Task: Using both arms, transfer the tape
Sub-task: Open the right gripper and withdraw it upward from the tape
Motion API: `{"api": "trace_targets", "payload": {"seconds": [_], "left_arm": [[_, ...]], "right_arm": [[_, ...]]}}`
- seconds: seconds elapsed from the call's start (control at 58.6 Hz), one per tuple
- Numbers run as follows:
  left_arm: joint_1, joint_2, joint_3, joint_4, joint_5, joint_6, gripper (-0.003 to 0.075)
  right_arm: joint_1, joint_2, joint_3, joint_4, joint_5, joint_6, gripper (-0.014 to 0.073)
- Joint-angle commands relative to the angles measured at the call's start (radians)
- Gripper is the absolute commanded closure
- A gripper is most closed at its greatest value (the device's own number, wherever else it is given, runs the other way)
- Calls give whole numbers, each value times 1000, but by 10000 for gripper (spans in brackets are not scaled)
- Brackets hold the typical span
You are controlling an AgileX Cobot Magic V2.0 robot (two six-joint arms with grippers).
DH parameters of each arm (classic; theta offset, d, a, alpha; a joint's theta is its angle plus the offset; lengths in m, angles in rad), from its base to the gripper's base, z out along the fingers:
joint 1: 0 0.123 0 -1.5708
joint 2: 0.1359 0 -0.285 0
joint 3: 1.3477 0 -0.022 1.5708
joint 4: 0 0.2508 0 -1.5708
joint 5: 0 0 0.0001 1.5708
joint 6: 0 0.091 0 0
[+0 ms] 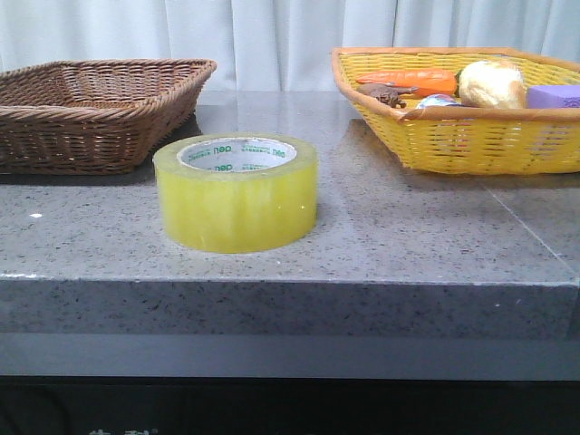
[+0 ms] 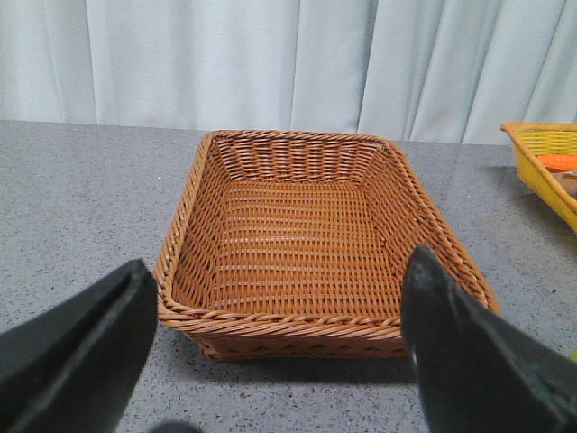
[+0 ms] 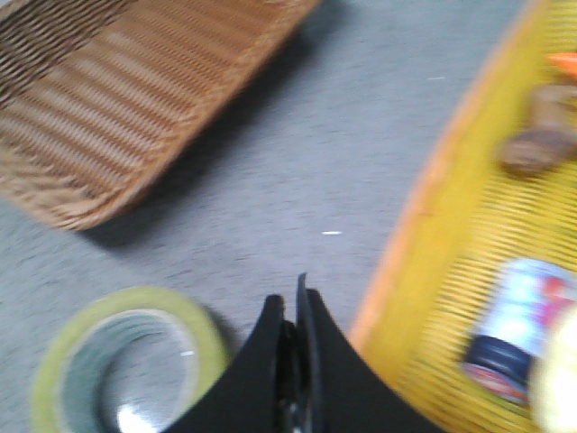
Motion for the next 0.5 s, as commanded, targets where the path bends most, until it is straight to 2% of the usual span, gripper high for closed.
{"api": "trace_targets", "payload": {"seconds": [0.0, 0.188, 0.478], "left_arm": [[4, 9, -37, -7, -84, -11, 178], [4, 9, -37, -7, -84, -11, 178], [4, 9, -37, -7, -84, -11, 178]], "right_arm": [[-78, -116, 9, 0, -37, 0, 684], [-201, -325, 212, 0, -113, 4, 684], [-208, -736, 655, 72, -304, 6, 684]]}}
